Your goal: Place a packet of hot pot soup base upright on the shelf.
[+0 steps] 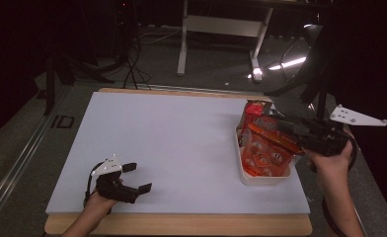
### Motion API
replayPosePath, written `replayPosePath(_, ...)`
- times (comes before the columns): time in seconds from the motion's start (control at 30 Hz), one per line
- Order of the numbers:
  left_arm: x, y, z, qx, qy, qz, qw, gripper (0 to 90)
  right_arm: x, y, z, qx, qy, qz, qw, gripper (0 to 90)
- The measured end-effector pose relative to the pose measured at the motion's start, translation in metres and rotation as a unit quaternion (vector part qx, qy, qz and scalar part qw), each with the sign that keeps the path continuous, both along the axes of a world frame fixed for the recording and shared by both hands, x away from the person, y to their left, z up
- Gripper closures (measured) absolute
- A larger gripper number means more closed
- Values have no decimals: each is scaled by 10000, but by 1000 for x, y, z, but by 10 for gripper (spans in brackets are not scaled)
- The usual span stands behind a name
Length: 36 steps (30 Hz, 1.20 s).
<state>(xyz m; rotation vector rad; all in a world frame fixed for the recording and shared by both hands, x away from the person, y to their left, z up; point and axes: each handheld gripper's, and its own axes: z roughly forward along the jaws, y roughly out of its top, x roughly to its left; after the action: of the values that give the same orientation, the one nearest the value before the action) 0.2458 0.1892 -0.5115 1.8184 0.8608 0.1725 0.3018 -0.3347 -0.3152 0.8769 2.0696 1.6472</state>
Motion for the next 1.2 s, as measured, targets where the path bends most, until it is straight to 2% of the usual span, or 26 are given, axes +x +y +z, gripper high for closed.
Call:
replayPosePath(0.2,0,0,-1,-26,-25,-32,10000,8,-2,30,-5,32,21,277,9996,200)
replayPosePath(0.3,0,1,-1,-42,-25,-33,10000,8,-2,42,-13,61,70,444,9990,144)
replayPosePath(0.43,-1,3,-3,-72,9,-28,10000,8,-2,54,-26,116,208,545,9982,146)
replayPosePath(0.5,-1,4,-3,-69,12,-38,10000,8,-2,58,-33,67,250,675,9974,142)
replayPosePath(0.6,-2,3,-2,-97,2,-56,9999,8,-3,62,-41,10,296,678,9973,144)
replayPosePath(0.67,-2,3,-2,-89,-9,-58,9999,8,-4,64,-45,-26,215,635,9977,144)
replayPosePath(0.83,-3,2,-2,-85,-22,-71,9999,8,-5,67,-54,-70,203,794,9966,144)
replayPosePath(1.2,-3,2,-3,-59,-4,-93,9999,8,-9,81,-79,-218,409,968,9942,145)
